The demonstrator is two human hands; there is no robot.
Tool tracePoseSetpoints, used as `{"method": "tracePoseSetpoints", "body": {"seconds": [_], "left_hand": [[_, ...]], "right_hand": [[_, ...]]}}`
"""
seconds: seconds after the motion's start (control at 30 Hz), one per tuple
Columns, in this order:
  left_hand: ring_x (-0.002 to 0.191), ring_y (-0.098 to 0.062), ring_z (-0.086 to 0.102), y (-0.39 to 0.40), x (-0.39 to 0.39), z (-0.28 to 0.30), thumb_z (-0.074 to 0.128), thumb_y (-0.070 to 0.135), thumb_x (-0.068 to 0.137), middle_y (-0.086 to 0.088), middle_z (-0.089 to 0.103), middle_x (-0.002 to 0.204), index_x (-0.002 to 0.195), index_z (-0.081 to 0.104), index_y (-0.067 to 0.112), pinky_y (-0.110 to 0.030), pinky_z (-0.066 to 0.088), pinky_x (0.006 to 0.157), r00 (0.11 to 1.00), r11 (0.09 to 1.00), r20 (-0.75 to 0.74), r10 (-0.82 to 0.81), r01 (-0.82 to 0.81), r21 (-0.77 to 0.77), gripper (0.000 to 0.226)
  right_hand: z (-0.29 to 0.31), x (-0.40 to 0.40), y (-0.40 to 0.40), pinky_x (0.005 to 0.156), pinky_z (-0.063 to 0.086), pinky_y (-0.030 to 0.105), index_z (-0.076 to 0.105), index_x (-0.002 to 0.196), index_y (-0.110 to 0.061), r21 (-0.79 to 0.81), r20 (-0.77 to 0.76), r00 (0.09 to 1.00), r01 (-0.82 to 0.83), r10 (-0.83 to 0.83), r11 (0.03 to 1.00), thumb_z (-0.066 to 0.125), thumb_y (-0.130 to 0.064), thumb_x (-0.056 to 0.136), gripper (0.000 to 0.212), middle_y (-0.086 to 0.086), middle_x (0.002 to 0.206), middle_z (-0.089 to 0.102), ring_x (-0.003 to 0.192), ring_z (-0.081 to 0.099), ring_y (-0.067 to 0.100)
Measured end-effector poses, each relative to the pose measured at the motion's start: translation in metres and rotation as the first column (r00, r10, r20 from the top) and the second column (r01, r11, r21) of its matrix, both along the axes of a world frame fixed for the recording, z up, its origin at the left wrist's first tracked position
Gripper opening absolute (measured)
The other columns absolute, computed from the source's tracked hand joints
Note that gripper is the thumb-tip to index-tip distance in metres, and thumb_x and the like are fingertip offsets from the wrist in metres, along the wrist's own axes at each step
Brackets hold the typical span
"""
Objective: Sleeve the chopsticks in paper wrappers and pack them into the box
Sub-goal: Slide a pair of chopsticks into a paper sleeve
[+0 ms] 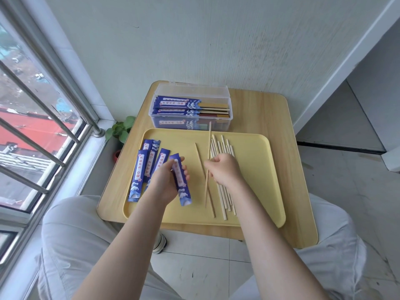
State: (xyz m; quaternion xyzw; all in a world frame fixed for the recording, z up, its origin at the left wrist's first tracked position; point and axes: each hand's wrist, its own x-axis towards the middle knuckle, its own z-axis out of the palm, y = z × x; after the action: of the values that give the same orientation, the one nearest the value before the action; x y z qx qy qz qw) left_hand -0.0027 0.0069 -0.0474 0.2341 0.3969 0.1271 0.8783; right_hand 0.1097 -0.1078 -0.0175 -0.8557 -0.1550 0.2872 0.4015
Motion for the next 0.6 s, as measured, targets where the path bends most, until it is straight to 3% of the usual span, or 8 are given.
{"method": "tracePoseSetpoints", "body": {"seconds": [0.1,0.2,0.37,0.6], "left_hand": [[0.046,-0.013,0.048,0.013,0.006,0.001,0.042,0.027,0.104,0.001,0.046,0.064,0.085,0.053,0.009,-0.019,0.045,0.046,0.981,0.953,0.025,0.192,-0.181,-0.242,0.028],[0.041,-0.013,0.039,0.018,0.015,0.013,0.045,0.021,0.102,0.003,0.038,0.058,0.074,0.045,0.012,-0.014,0.038,0.04,0.915,0.858,-0.075,0.397,-0.399,-0.322,0.029],[0.049,-0.015,0.038,0.024,0.026,0.038,0.047,0.016,0.098,0.0,0.04,0.065,0.075,0.044,0.013,-0.017,0.038,0.04,0.788,0.768,-0.251,0.562,-0.61,-0.197,0.024],[0.046,-0.016,0.039,0.024,0.031,0.045,0.043,0.015,0.095,0.0,0.04,0.067,0.077,0.04,0.014,-0.02,0.042,0.043,0.75,0.769,-0.31,0.585,-0.634,-0.082,0.018]], "right_hand": [[0.013,0.002,-0.007,0.039,0.033,0.023,0.054,0.08,-0.007,0.352,-0.196,0.97,0.204,-0.141,0.914,0.051,-0.005,0.09,0.01,0.007,0.058,0.058,0.041,0.046,0.018],[0.019,0.002,-0.012,0.038,0.03,0.024,0.05,0.083,-0.007,0.494,-0.284,0.927,0.362,-0.247,0.791,0.045,-0.005,0.093,0.011,0.008,0.057,0.055,0.039,0.045,0.02],[0.018,0.005,-0.019,0.038,0.025,0.023,0.049,0.085,-0.007,0.488,-0.399,0.82,0.568,-0.41,0.663,0.044,-0.009,0.09,0.008,0.006,0.055,0.051,0.04,0.038,0.019],[0.014,-0.001,-0.014,0.04,0.026,0.024,0.047,0.087,-0.007,0.497,-0.41,0.823,0.563,-0.393,0.661,0.042,-0.005,0.091,0.007,0.009,0.057,0.051,0.038,0.04,0.019]]}}
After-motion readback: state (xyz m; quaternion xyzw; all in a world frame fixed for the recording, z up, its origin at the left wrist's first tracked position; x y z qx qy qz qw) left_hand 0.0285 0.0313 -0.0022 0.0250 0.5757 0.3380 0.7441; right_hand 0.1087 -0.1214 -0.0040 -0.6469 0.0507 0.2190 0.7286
